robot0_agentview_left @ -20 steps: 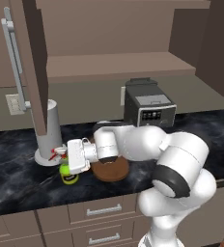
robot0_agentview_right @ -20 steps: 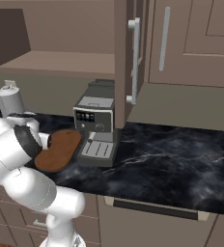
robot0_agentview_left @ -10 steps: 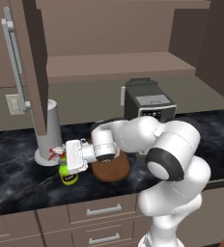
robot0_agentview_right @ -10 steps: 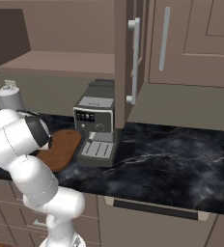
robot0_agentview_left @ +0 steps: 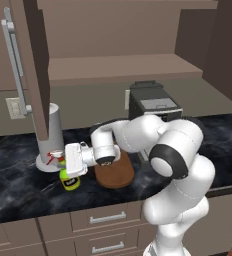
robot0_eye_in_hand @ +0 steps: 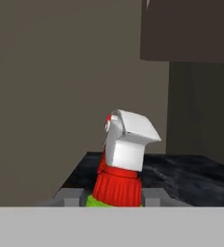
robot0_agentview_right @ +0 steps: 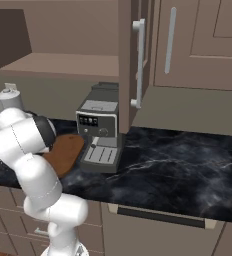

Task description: Grab the spray bottle from the cabinet, then place it next to the cutting board for sanitizing. Then grab the dish brush from the countertop next to the sink and place it next to the cutting board.

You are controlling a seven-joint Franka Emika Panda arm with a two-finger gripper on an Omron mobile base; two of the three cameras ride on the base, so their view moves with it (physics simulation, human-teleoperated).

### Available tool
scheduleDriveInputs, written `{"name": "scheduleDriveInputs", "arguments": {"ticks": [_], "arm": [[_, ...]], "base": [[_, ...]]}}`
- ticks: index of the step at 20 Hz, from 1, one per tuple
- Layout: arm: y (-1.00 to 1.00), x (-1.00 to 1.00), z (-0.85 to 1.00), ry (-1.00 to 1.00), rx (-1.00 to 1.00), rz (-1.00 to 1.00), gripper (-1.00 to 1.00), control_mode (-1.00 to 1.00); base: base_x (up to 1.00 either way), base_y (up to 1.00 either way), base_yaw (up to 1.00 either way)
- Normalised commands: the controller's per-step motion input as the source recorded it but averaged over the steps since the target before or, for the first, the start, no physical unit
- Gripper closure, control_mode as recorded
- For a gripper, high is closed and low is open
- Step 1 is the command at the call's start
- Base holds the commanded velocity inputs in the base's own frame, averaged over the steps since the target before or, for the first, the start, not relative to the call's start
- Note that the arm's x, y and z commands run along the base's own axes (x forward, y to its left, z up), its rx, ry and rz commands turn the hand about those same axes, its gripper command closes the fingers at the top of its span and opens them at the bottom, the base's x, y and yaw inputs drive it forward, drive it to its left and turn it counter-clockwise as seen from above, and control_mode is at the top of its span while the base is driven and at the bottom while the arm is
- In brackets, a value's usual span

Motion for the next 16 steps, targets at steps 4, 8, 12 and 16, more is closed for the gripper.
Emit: {"name": "scheduleDriveInputs", "arguments": {"ticks": [4, 8, 12, 16], "arm": [[0.0, 0.0, -0.16, -0.05, 0.0, 0.0, -1.0, -1.0], [0.0, 0.0, -0.09, -0.07, 0.0, 0.0, -1.0, -1.0], [-0.12, -0.04, 0.0, -0.08, 0.0, 0.0, -1.0, -1.0], [-0.43, -0.08, 0.0, -0.07, 0.0, 0.0, -1.0, -1.0]], "base": [[0.0, 0.0, 0.0], [0.0, 0.0, 0.0], [0.0, 0.0, 0.0], [0.0, 0.0, 0.0]]}}
